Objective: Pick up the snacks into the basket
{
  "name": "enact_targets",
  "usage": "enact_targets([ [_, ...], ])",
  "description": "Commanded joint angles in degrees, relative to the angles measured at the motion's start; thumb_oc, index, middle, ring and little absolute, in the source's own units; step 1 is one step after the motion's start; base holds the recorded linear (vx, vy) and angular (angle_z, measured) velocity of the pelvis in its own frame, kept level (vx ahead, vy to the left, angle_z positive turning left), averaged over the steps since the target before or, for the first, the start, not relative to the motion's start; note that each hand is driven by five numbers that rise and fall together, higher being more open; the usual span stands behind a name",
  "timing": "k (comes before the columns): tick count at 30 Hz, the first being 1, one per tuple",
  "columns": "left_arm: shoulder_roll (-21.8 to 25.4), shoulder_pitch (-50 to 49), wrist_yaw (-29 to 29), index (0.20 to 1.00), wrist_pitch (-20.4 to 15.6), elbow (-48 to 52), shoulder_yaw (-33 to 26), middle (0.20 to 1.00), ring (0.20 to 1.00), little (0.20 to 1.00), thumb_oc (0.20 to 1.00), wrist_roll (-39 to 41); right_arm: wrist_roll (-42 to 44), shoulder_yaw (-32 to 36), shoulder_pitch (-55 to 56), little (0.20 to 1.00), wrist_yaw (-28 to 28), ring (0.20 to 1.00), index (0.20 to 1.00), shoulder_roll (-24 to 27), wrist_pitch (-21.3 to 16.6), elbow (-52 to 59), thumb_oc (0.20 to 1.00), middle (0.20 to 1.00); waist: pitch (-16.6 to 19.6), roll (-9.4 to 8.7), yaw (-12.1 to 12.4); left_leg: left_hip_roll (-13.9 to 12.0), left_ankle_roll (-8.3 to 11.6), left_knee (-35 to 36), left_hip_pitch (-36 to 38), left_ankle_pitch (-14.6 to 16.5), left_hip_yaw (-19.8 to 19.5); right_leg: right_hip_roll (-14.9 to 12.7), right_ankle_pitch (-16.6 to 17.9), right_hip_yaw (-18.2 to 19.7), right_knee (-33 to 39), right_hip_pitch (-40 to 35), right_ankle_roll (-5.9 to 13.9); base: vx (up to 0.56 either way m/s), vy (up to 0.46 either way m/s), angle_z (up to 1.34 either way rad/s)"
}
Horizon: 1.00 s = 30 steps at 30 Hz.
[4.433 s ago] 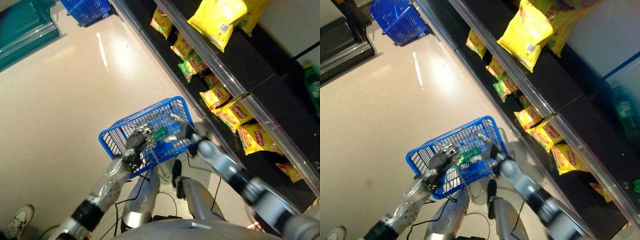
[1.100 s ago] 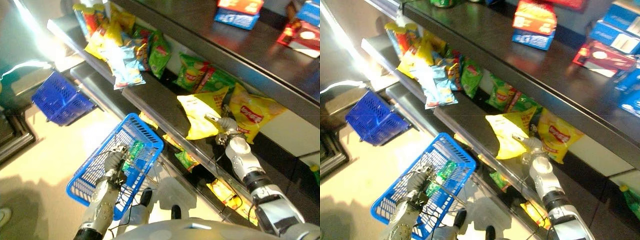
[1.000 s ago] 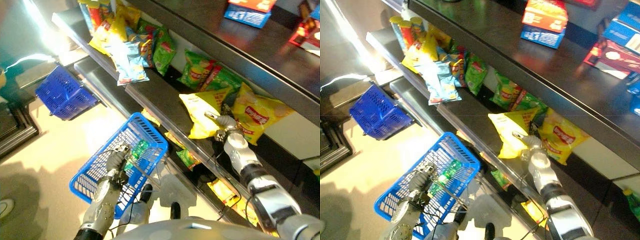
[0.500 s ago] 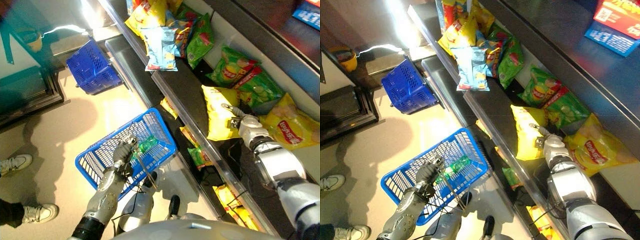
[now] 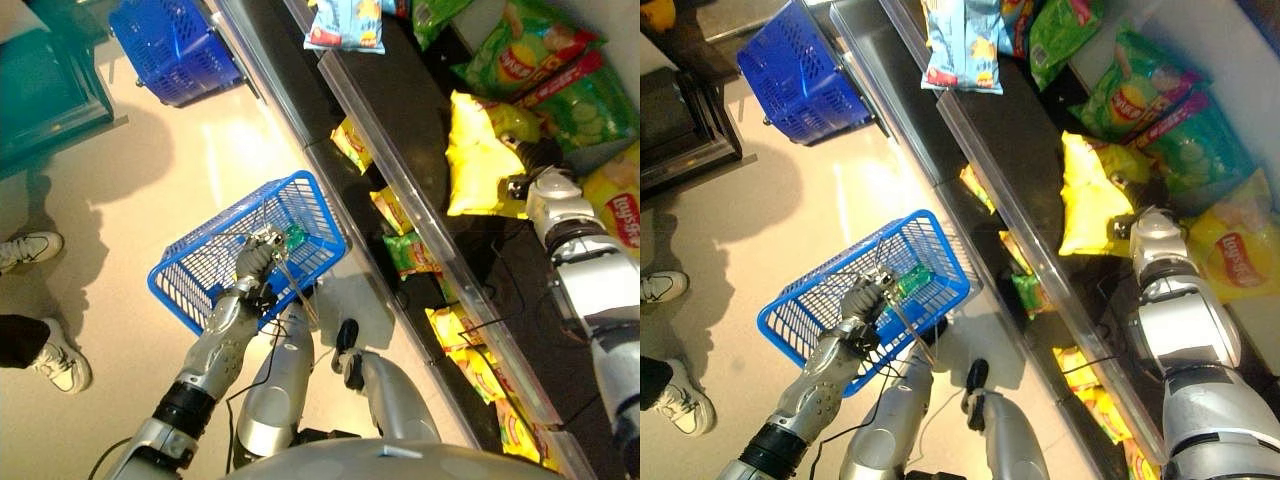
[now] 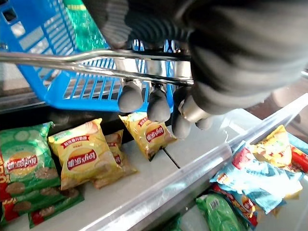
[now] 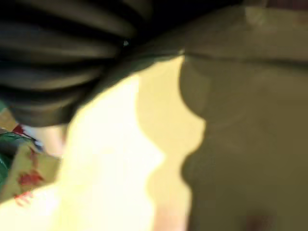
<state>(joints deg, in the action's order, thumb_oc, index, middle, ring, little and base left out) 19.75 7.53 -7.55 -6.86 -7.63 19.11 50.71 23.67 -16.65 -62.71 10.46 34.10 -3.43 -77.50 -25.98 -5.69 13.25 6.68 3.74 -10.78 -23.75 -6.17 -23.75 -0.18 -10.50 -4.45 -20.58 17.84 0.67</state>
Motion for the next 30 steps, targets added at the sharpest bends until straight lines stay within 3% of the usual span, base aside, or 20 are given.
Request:
enact_targets([
  [1,-3.2,7.3,2.8,0.200,-7.7,12.7,-0.2,0.200,0.200,0.200,0.200,-3.2,1.1,-3.1,3.8,0.200,-3.0,0.200,0.200,-9.3,2.8,-0.9,0.200,0.200,-1.2,1.12,1.0,2.0,-1.26,-6.3,0.9,8.3,1.7,-1.6,5.5,2.2,6.5,-1.7,4.50,-0.01,0.000,-0.04],
  [9,-3.4,8.7,1.8,0.200,-8.9,13.0,-0.6,0.200,0.200,0.200,0.200,-2.8,4.4,-2.3,3.9,0.200,-0.5,0.200,0.200,-10.0,-0.5,6.2,0.200,0.200,-1.6,0.27,-1.0,1.6,-1.13,-5.1,1.8,7.9,2.0,-1.8,5.8,2.0,7.3,-2.5,4.44,0.00,0.002,-0.01],
  [11,-3.6,8.1,1.3,0.200,-9.1,13.3,-1.9,0.200,0.200,0.200,0.200,-3.2,6.0,-2.0,7.1,0.200,0.8,0.200,0.200,-10.5,-2.8,15.2,0.200,0.200,-1.2,-0.49,-1.7,1.3,-1.07,-4.4,2.5,7.7,2.3,-1.7,6.1,2.2,7.8,-3.1,4.55,0.01,-0.005,0.05],
  [14,-3.8,6.5,0.3,0.200,-9.3,13.8,-4.8,0.200,0.200,0.200,0.200,-4.2,7.0,0.7,19.6,0.200,2.2,0.200,0.200,-10.8,-6.6,39.8,0.200,0.200,0.2,-2.02,-3.4,0.8,-1.33,-3.0,3.6,7.6,2.6,-1.7,6.4,2.5,8.8,-4.0,4.75,0.02,-0.010,-0.05],
  [16,-3.9,6.2,0.1,0.200,-9.7,13.4,-5.7,0.200,0.200,0.200,0.200,-4.2,8.6,3.4,29.8,0.200,-0.2,0.200,0.200,-11.5,-9.6,53.2,0.200,0.200,1.5,-2.62,-4.5,0.9,-1.62,-2.2,4.1,7.5,2.5,-2.1,6.6,2.4,9.4,-4.5,4.97,0.04,-0.014,-0.08],
  [17,-3.9,6.2,0.1,0.200,-9.7,13.4,-5.6,0.200,0.200,0.200,0.200,-4.2,8.5,3.4,29.9,0.200,-0.2,0.200,0.200,-11.5,-9.6,53.3,0.200,0.200,1.5,-2.62,-4.5,0.9,-1.62,-2.2,4.1,7.5,2.5,-2.1,6.6,2.3,9.4,-4.5,4.97,0.04,-0.017,-0.04],
  [18,-3.1,6.1,0.5,0.200,-10.0,12.9,-6.3,0.200,0.200,0.200,0.200,-3.9,11.0,4.3,38.2,0.200,-5.3,0.200,0.200,-11.1,-11.3,62.8,0.200,0.200,2.4,-3.00,-5.2,0.8,-1.70,-1.4,4.9,7.2,2.5,-2.4,6.7,2.1,10.0,-5.2,5.18,0.00,0.000,0.00],
  [20,-2.5,5.6,1.3,0.200,-9.9,12.9,-6.2,0.200,0.200,0.200,0.200,-3.7,11.3,4.0,42.0,0.200,-8.3,0.200,0.200,-10.4,-10.9,66.9,0.200,0.200,3.1,-3.09,-5.5,0.9,-1.66,-0.7,5.0,6.8,2.3,-2.6,6.7,1.9,10.3,-5.3,5.24,0.01,0.002,0.03],
  [21,-1.4,5.7,2.6,0.200,-9.5,12.7,-5.9,0.200,0.200,0.200,0.200,-4.0,10.9,2.0,47.6,0.200,-13.3,0.200,0.200,-8.1,-9.9,73.6,0.200,0.200,3.7,-3.37,-5.9,0.9,-1.45,0.0,5.0,6.2,2.2,-2.8,6.6,1.5,10.9,-5.8,5.24,0.01,0.000,0.10],
  [24,-1.5,6.4,3.3,0.200,-8.9,11.7,-4.6,0.200,0.200,0.200,0.200,-4.9,10.8,-1.0,50.9,0.200,-17.9,0.200,0.200,-6.3,-8.3,77.8,0.200,0.200,4.3,-3.42,-6.2,1.1,-1.30,0.7,5.2,5.6,1.6,-3.0,6.9,0.6,11.9,-6.3,5.25,0.02,-0.001,0.11],
  [30,-2.2,5.5,3.8,0.200,-8.8,10.2,-5.1,0.200,0.200,0.200,0.200,-5.4,6.2,-6.5,51.5,0.200,-20.9,0.200,0.200,-6.3,-6.0,76.9,0.200,0.200,6.9,-2.47,-6.1,1.2,-1.42,3.6,7.2,4.5,0.8,-3.8,8.0,-0.6,14.3,-8.7,5.76,0.05,0.005,0.16],
])
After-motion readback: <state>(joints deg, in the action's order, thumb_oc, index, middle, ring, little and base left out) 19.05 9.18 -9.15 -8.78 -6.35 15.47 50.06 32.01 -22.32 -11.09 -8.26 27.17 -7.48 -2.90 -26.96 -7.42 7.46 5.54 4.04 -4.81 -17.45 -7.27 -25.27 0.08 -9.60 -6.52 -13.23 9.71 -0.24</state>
